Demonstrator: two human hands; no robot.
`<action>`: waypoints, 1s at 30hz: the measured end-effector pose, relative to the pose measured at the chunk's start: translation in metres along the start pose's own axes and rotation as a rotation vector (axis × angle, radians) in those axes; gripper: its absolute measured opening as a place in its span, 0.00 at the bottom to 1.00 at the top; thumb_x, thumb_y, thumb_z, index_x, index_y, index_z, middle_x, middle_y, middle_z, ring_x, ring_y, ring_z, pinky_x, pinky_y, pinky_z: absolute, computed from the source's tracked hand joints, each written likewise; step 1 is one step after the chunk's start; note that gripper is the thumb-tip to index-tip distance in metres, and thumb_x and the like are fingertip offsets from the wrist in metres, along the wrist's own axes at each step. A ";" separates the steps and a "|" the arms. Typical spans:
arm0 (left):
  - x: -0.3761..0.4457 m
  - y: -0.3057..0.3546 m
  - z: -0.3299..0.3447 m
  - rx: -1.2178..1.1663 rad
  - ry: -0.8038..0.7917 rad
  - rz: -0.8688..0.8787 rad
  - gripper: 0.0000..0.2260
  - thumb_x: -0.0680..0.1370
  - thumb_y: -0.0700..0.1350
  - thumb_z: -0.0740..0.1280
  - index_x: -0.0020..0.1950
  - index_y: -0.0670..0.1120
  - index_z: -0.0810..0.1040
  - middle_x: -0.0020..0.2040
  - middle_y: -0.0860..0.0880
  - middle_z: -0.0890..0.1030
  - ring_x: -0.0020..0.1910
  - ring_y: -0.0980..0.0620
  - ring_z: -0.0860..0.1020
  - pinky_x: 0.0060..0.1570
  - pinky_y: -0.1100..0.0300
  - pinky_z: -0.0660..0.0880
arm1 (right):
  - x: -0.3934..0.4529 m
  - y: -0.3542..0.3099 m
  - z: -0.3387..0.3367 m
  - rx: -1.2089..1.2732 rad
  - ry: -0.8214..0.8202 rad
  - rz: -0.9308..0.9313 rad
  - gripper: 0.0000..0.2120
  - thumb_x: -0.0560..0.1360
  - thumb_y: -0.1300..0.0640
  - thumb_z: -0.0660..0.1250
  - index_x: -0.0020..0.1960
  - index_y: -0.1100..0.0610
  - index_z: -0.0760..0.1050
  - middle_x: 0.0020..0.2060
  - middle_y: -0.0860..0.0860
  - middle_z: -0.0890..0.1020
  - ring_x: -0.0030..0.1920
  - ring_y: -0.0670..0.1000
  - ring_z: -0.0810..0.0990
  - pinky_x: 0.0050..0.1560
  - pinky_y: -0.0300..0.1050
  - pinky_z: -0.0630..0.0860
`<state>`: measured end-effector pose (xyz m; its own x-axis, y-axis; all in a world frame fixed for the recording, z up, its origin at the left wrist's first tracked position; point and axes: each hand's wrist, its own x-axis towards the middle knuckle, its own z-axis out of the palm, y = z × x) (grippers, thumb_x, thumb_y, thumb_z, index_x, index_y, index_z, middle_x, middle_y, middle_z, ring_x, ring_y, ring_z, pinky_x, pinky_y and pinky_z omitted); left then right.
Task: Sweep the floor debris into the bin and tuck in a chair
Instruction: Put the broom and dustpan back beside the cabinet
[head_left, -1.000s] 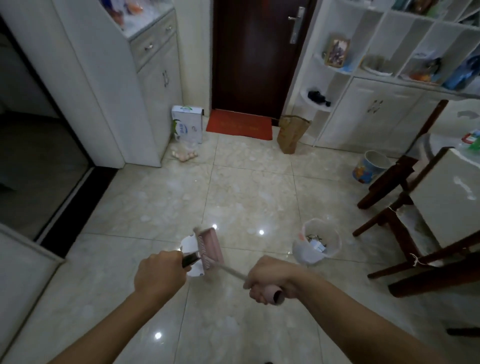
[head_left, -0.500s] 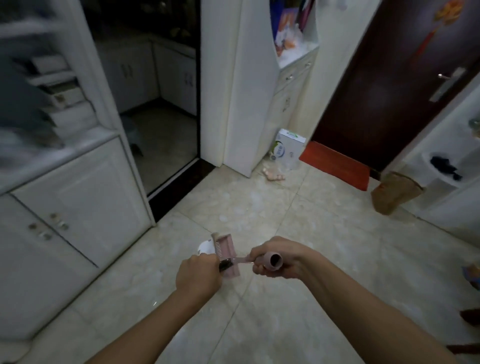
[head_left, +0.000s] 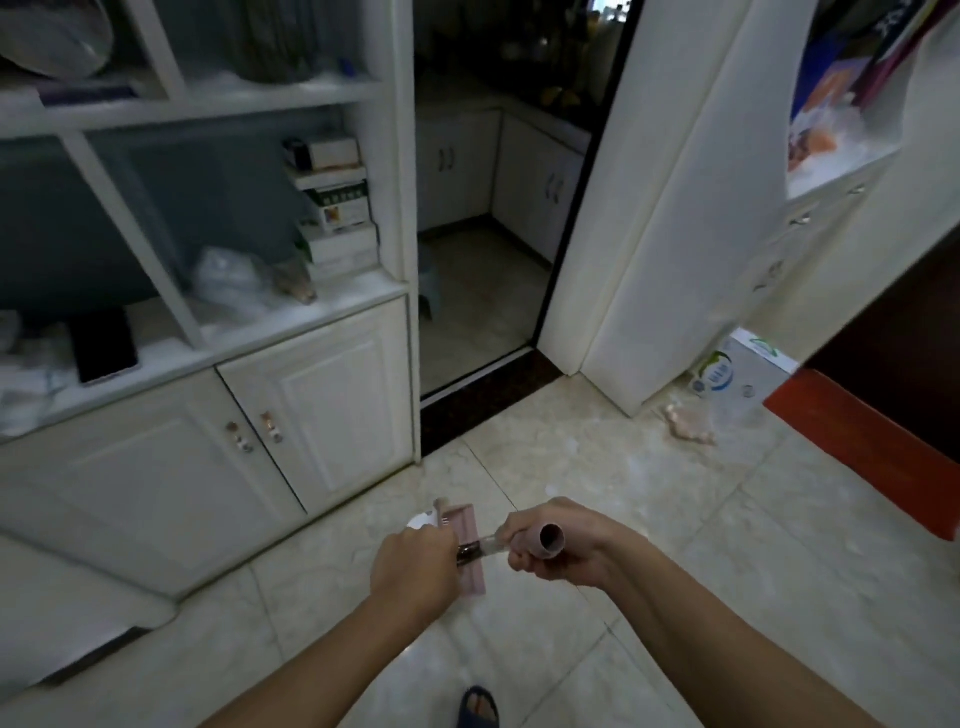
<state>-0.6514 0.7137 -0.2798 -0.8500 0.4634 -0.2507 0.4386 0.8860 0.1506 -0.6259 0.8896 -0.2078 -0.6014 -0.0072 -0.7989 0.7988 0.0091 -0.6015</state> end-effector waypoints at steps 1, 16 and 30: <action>0.007 -0.004 -0.001 0.007 -0.004 -0.009 0.07 0.75 0.46 0.65 0.48 0.46 0.80 0.30 0.52 0.56 0.39 0.44 0.74 0.36 0.57 0.66 | 0.010 -0.009 0.001 -0.011 -0.019 -0.003 0.09 0.69 0.67 0.69 0.31 0.60 0.80 0.24 0.55 0.79 0.22 0.48 0.77 0.22 0.35 0.69; 0.099 -0.161 -0.014 -0.227 0.023 -0.330 0.09 0.72 0.57 0.67 0.44 0.52 0.80 0.40 0.50 0.83 0.39 0.49 0.81 0.29 0.58 0.63 | 0.157 -0.089 0.124 0.095 0.252 -0.070 0.22 0.65 0.41 0.74 0.50 0.57 0.80 0.41 0.51 0.83 0.42 0.49 0.81 0.45 0.44 0.78; 0.159 -0.264 0.006 -0.246 -0.032 -0.423 0.08 0.72 0.55 0.71 0.43 0.51 0.80 0.40 0.51 0.83 0.34 0.50 0.78 0.30 0.61 0.64 | 0.249 -0.110 0.218 0.452 0.195 -0.043 0.42 0.64 0.32 0.70 0.72 0.50 0.67 0.71 0.53 0.71 0.68 0.56 0.71 0.66 0.51 0.68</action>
<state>-0.9006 0.5542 -0.3655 -0.9275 0.0671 -0.3678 -0.0290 0.9679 0.2496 -0.8612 0.6688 -0.3407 -0.5903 0.1892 -0.7847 0.6724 -0.4226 -0.6077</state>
